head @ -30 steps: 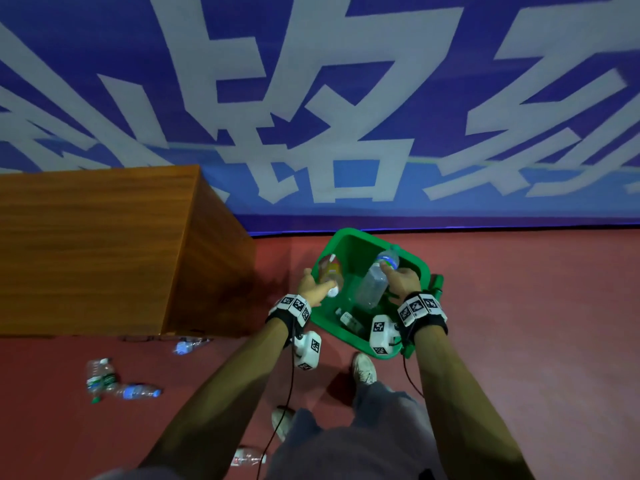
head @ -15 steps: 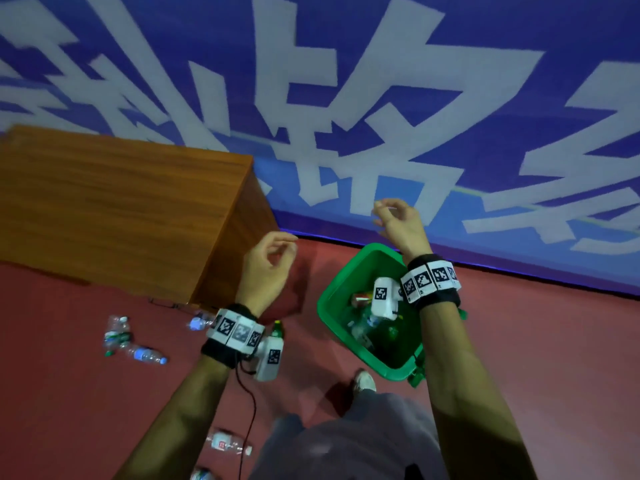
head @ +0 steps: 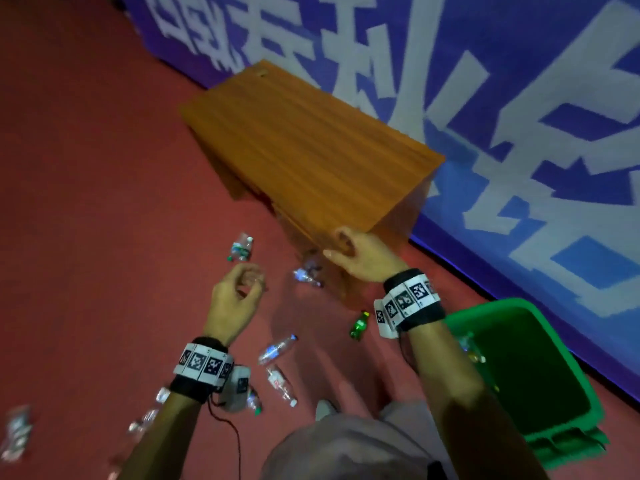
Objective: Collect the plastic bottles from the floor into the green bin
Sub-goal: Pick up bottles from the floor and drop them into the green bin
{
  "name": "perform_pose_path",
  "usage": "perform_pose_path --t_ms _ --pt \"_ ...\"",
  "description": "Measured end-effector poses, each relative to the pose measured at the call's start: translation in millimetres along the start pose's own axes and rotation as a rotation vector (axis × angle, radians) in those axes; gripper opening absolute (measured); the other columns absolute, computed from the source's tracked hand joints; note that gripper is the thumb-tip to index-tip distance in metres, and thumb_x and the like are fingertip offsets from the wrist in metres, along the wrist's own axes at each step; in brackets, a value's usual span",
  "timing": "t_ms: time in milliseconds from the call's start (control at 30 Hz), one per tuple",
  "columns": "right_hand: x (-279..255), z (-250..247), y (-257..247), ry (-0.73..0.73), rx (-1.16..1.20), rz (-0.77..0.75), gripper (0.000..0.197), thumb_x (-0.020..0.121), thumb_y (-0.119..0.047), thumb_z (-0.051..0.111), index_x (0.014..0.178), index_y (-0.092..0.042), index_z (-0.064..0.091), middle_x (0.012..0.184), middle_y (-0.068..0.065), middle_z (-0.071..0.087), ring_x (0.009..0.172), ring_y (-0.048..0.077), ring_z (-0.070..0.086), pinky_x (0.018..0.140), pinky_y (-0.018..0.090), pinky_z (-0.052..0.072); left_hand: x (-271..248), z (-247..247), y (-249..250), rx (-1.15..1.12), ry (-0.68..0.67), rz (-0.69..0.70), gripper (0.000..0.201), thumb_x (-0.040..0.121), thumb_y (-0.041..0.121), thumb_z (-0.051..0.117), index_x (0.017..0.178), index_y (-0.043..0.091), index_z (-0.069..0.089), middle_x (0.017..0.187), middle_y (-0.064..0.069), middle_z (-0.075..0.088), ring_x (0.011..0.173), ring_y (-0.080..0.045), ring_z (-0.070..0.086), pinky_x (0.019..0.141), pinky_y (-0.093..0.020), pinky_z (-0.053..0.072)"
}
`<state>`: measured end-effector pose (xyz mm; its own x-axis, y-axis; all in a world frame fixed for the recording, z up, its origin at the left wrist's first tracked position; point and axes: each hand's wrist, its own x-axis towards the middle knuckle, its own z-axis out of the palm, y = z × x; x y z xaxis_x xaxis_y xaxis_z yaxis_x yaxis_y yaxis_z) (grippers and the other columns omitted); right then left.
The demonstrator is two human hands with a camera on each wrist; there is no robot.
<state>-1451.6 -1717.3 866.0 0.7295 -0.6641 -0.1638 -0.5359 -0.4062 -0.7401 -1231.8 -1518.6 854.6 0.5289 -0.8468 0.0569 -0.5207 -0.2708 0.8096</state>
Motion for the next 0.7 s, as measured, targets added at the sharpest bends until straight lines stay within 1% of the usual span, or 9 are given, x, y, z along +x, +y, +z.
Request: perform_pose_path --t_ms 67,133,233,300,367,433,500,600,700 --pt "19 40 -16 -0.202 -0.066 0.037 0.059 0.095 -0.052 0.062 0.142 -0.019 0.050 0.137 0.002 0.060 0.124 0.019 0.058 0.098 0.026 0.044 -15 -35 -34 0.023 0.049 -0.059 0.016 0.093 0.008 0.069 0.103 0.021 0.069 0.092 0.011 0.073 0.083 0.002 0.066 0.073 -0.012 0.050" --pt "33 76 -22 -0.350 -0.116 0.081 0.063 0.094 -0.053 0.064 0.143 -0.016 0.050 0.140 0.003 0.058 0.127 0.021 0.056 0.095 0.024 0.041 -29 -63 -66 0.056 0.083 -0.117 0.015 0.092 0.009 0.069 0.102 0.021 0.070 0.089 0.011 0.073 0.081 0.001 0.067 0.073 -0.019 0.053" --pt "51 117 -18 -0.456 -0.197 0.098 0.074 0.093 -0.053 0.065 0.152 -0.016 0.041 0.154 0.006 0.047 0.137 0.023 0.050 0.106 0.026 0.039 -43 -91 -111 0.141 0.073 -0.194 0.011 0.092 0.012 0.070 0.097 0.022 0.068 0.090 0.011 0.072 0.081 -0.002 0.068 0.068 -0.029 0.057" --pt "62 134 -9 -0.506 -0.242 0.118 0.077 0.094 -0.052 0.065 0.155 -0.017 0.035 0.156 0.006 0.044 0.140 0.023 0.047 0.110 0.028 0.037 -46 -101 -138 0.200 0.036 -0.224 0.010 0.093 0.017 0.069 0.099 0.023 0.066 0.092 0.011 0.071 0.083 -0.003 0.067 0.070 -0.033 0.058" --pt "72 150 10 -0.552 -0.279 0.165 0.079 0.094 -0.053 0.064 0.156 -0.015 0.033 0.155 0.006 0.045 0.140 0.024 0.046 0.111 0.029 0.036 -42 -104 -162 0.290 -0.047 -0.260 0.018 0.094 0.025 0.067 0.112 0.022 0.063 0.099 0.007 0.070 0.088 -0.010 0.067 0.074 -0.031 0.056" --pt "84 163 33 -0.595 -0.301 0.237 0.087 0.091 -0.058 0.064 0.157 -0.013 0.030 0.158 0.008 0.042 0.142 0.024 0.045 0.113 0.030 0.036 -33 -102 -184 0.414 -0.167 -0.312 0.033 0.095 0.036 0.064 0.124 0.022 0.058 0.113 0.004 0.066 0.095 -0.014 0.064 0.080 -0.031 0.053" --pt "99 171 55 -0.628 -0.286 0.302 0.092 0.090 -0.060 0.065 0.159 -0.013 0.026 0.160 0.010 0.038 0.144 0.024 0.042 0.113 0.032 0.036 -16 -97 -203 0.534 -0.279 -0.344 0.047 0.094 0.044 0.060 0.134 0.021 0.051 0.127 -0.001 0.061 0.107 -0.020 0.063 0.090 -0.037 0.054" --pt "121 177 87 -0.659 -0.333 0.313 0.091 0.091 -0.059 0.063 0.159 -0.013 0.023 0.160 0.009 0.037 0.143 0.025 0.043 0.113 0.033 0.037 14 -87 -230 0.719 -0.431 -0.385 0.069 0.090 0.053 0.059 0.147 0.019 0.039 0.144 -0.009 0.051 0.121 -0.030 0.058 0.102 -0.048 0.050" --pt "141 185 126 -0.640 -0.369 0.343 0.091 0.089 -0.059 0.066 0.159 -0.017 0.025 0.151 0.008 0.049 0.132 0.027 0.054 0.105 0.031 0.043 42 -67 -261 0.819 -0.566 -0.475 0.090 0.089 0.060 0.059 0.158 0.018 0.021 0.160 -0.012 0.034 0.140 -0.034 0.042 0.114 -0.053 0.039"
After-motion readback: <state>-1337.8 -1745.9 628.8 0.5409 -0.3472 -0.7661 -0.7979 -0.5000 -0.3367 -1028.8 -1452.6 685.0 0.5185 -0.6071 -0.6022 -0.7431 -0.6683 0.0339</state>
